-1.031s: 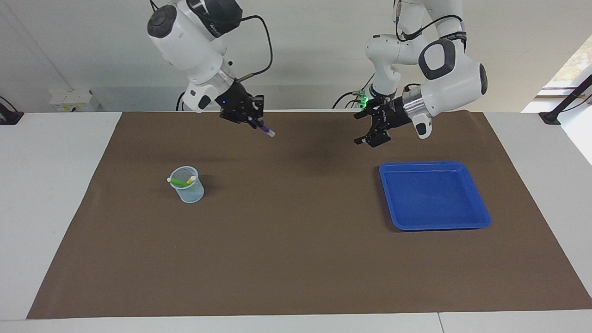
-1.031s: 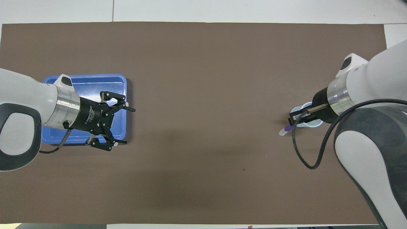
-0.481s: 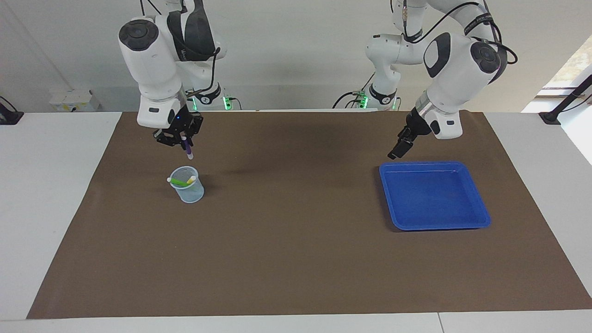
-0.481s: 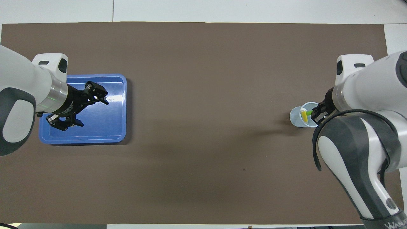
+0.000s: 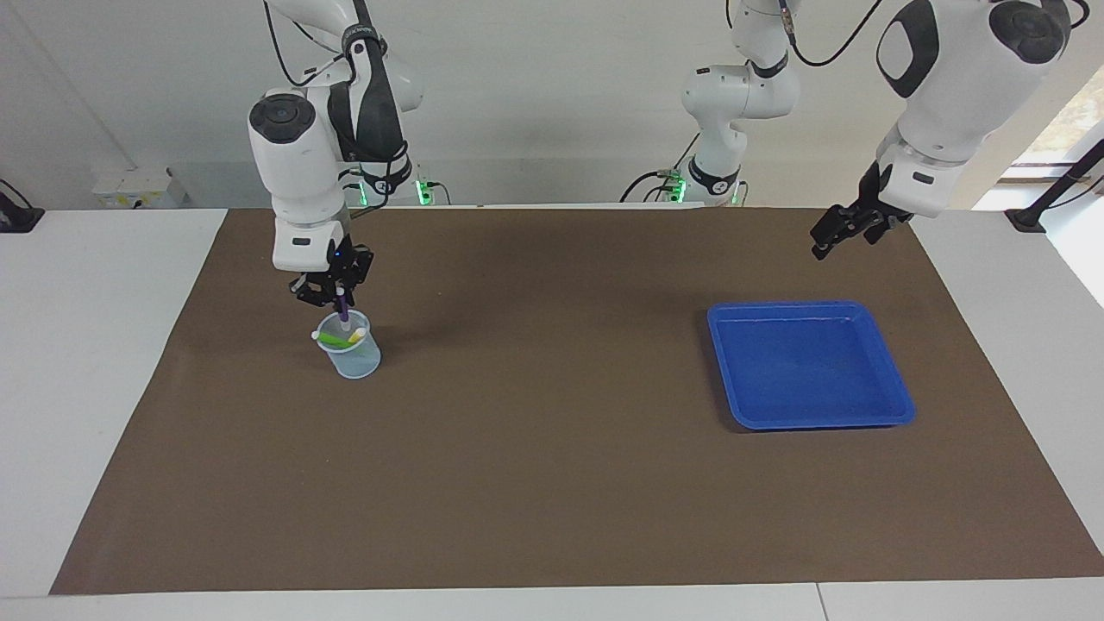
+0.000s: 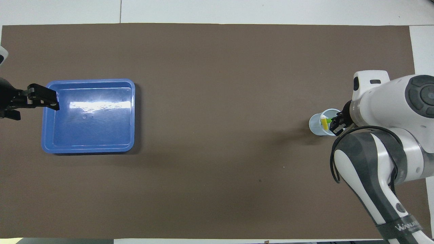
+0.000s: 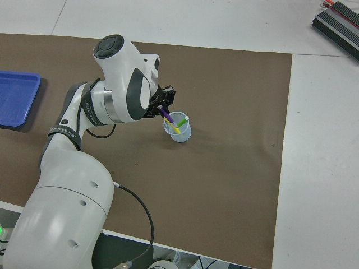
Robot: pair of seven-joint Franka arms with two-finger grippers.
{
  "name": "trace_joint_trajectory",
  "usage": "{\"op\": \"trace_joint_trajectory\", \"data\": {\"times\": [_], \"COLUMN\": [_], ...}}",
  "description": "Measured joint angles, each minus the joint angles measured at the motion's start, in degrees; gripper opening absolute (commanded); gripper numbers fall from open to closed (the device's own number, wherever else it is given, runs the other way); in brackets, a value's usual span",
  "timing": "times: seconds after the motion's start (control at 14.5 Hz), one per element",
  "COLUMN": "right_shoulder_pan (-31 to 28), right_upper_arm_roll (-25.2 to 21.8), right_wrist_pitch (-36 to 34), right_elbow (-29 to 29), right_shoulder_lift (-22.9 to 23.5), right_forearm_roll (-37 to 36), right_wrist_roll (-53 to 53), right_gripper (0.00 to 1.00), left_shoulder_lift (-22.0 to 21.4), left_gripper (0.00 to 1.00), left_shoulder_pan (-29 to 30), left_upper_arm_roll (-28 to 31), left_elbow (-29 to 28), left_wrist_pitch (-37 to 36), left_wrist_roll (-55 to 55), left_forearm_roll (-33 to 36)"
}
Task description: Transfer and insert pens with both arms
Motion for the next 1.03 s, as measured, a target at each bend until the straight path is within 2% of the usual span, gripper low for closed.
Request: {"op": "trace_joint_trajectory", "data": {"times": [0.07,0.14,0.41,0.55,0.69,0.83,1.03], "right_shoulder_pan": [-0.2,-0.2,-1.1,-1.2,-0.9,-0.3,-1.0], "right_upper_arm_roll": [0.0,0.0,0.0,0.1,0.8,1.3,0.8], "right_wrist_pitch": [0.2,0.2,-1.5,-7.4,-15.0,-20.7,-30.1], "right_elbow": [-0.4,-0.6,0.8,4.8,10.4,15.2,23.0], "right_shoulder_lift": [0.0,-0.1,-0.9,-1.5,-2.2,-2.6,-1.7], "right_forearm_roll": [0.0,0.0,0.2,2.5,4.2,4.5,4.5], "right_wrist_roll": [0.0,0.0,0.1,3.2,11.5,19.8,25.7], "right_gripper": [0.91,1.0,1.0,1.0,1.0,1.0,1.0], "left_shoulder_lift": [0.0,-0.2,-1.0,-1.2,-1.4,-1.5,-1.5], "left_gripper": [1.0,1.0,1.0,1.0,1.0,1.0,1.0], "left_shoulder_pan": [0.0,0.0,0.0,0.0,0.0,0.0,0.0], "left_upper_arm_roll": [0.0,-0.1,-0.1,-0.2,-0.2,-0.2,-0.2], "left_elbow": [0.8,1.2,0.4,-0.6,-1.1,-1.2,-1.1], "left_wrist_pitch": [-1.0,-1.4,-1.7,0.6,1.9,2.1,1.2], "left_wrist_roll": [1.6,3.5,8.1,8.2,8.3,8.6,8.7], "left_forearm_roll": [0.6,1.1,1.3,1.3,1.3,1.3,0.0]}}
